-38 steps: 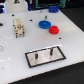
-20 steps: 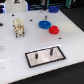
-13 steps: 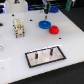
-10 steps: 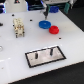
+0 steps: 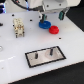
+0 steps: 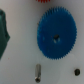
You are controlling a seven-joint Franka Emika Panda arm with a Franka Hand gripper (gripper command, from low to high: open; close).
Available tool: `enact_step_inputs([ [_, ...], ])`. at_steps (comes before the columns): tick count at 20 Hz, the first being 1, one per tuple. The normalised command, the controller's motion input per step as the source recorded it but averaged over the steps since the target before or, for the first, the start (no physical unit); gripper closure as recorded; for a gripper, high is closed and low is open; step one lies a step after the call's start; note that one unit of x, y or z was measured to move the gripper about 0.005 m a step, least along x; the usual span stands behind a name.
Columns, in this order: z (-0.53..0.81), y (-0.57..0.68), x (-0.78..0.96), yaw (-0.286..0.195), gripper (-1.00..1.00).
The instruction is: Insert the blue gear onto the right peg, followed by the red gear
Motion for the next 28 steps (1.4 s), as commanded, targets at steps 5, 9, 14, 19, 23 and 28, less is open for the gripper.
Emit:
enact_step_inputs([
  [5, -0.49, -0.15, -0.35, 0.0, -1.0],
  [9, -0.42, -0.09, -0.38, 0.0, 1.0],
  [14, -0.31, -0.02, -0.3, 0.0, 1.0],
  [19, -0.05, 0.0, -0.22, 0.0, 1.0],
  [23, -0.05, 0.0, -0.18, 0.0, 1.0],
  [28, 0.1, -0.01, 0.07, 0.0, 1.0],
])
